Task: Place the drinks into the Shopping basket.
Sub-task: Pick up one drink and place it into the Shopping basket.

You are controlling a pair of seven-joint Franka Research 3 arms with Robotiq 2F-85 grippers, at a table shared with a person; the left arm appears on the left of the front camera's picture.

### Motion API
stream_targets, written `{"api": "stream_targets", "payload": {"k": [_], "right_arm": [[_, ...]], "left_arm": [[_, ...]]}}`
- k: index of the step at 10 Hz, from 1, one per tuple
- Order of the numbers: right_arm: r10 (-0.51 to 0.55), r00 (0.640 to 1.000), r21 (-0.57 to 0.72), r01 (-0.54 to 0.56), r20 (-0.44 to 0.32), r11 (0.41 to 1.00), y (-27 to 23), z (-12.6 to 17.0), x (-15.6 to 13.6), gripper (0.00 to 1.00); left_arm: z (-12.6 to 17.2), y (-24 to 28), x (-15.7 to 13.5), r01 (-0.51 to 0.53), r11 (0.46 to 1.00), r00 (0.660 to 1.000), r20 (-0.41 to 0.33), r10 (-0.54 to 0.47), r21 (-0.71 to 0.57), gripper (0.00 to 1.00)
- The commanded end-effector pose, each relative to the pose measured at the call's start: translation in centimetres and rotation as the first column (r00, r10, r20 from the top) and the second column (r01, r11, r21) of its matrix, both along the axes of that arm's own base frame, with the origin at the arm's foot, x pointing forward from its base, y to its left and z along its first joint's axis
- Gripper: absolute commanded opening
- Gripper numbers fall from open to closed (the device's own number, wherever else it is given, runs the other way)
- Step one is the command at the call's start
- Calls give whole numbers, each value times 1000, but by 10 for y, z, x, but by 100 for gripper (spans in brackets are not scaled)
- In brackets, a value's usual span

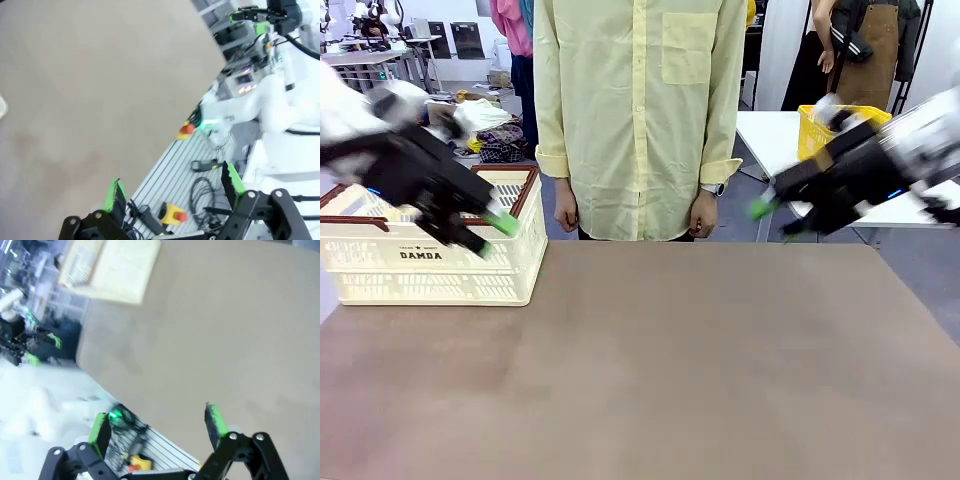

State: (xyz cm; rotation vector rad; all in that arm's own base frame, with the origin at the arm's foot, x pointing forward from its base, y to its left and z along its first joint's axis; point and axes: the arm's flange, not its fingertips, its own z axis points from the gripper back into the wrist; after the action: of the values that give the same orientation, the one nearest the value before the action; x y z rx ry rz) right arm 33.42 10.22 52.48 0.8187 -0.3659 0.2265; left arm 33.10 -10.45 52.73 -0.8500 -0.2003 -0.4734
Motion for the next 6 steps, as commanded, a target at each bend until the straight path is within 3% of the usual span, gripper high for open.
{"api": "stream_targets", "payload": {"k": [1, 3, 4, 5, 6], "right_arm": [[-193, 976, 151, 177, 99, 973, -94, 0, -66, 100], [-342, 936, 355, 293, 84, 888, -200, -3, -106, 100], [-405, 914, 450, 352, 24, 821, -249, -18, -115, 100], [-478, 877, 488, 442, -57, 753, -292, -38, -117, 100], [-541, 828, 519, 532, -150, 669, -326, -71, -113, 100]], "left_arm": [[16, 93, -12, -128, 969, 990, 24, 136, -210, 100], [15, 197, -32, -340, 860, 931, -10, 364, -381, 100], [6, 236, -44, -500, 760, 835, 0, 550, -416, 100], [-4, 263, -61, -572, 683, 764, 9, 646, -455, 100], [-14, 286, -76, -600, 627, 714, 20, 700, -497, 100]]}}
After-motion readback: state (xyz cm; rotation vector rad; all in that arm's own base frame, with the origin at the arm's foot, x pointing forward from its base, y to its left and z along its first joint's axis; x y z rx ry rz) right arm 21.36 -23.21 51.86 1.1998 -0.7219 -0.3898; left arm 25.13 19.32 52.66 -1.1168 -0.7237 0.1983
